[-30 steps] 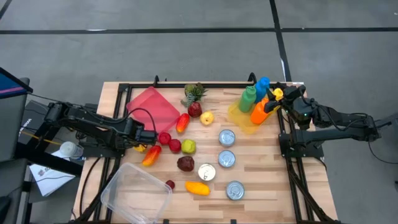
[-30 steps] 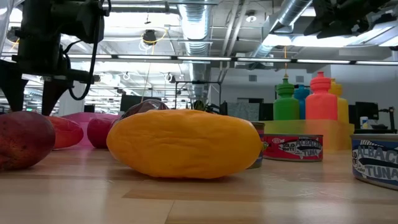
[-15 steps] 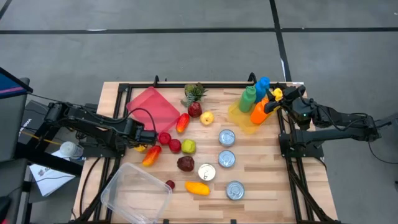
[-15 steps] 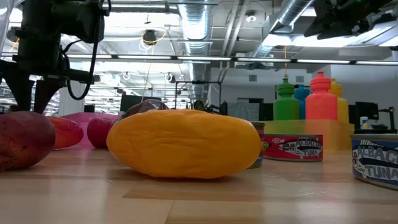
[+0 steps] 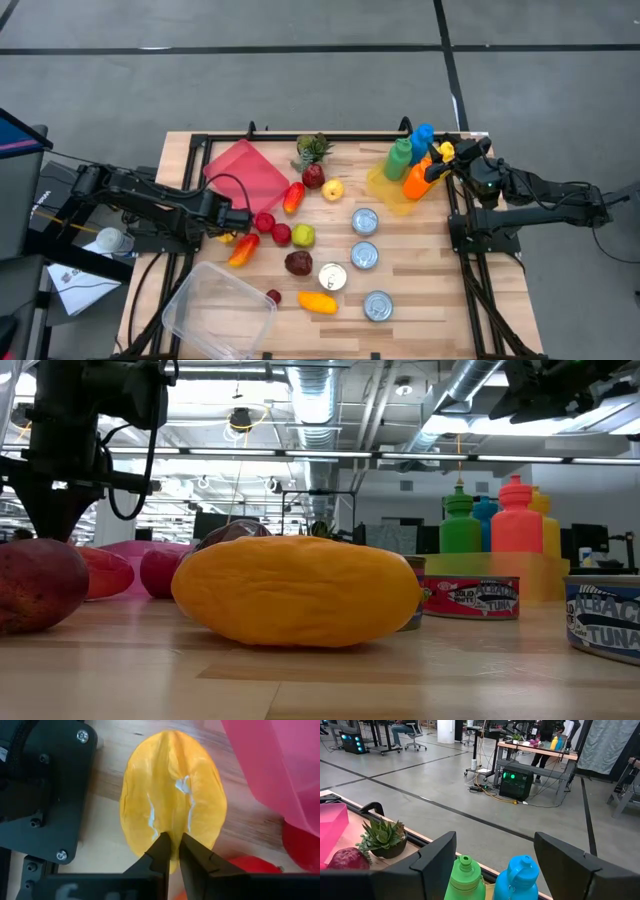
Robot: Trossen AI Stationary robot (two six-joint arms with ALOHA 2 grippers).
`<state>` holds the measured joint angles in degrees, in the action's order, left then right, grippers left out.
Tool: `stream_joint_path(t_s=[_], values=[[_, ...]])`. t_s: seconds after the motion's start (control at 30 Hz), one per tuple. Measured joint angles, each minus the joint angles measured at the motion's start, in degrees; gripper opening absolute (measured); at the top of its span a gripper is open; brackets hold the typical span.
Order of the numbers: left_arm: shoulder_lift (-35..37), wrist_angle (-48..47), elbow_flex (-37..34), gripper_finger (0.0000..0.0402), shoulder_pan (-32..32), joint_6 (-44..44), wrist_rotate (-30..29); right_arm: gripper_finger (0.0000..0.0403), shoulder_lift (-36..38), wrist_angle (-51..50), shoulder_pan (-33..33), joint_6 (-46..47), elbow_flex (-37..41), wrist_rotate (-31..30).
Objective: Pick & Place Food Item
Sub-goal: Put the yellow star fruit into the transparent bin
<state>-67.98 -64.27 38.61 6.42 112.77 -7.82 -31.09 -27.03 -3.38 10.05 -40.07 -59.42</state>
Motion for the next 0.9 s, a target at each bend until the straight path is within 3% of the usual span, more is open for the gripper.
stream_joint_path(t_s=[0.53, 0.77, 0.9], values=[[7.72, -2.82, 3.14, 0.0021, 0.37, -0.44, 0.52, 0.0260, 0.02, 0.00, -0.02, -0.01, 0.00, 0.00], [11.51, -1.21, 9.35, 0.0021, 0.37, -4.91, -4.97, 0.0260, 0.04, 0.00, 0.00, -0.02, 0.00, 0.00], [13.05, 2.69, 14.49, 0.0020, 0.37, -11.92, -8.54, 0.0260, 0.04, 0.01, 0.00, -0.03, 0.00, 0.00]])
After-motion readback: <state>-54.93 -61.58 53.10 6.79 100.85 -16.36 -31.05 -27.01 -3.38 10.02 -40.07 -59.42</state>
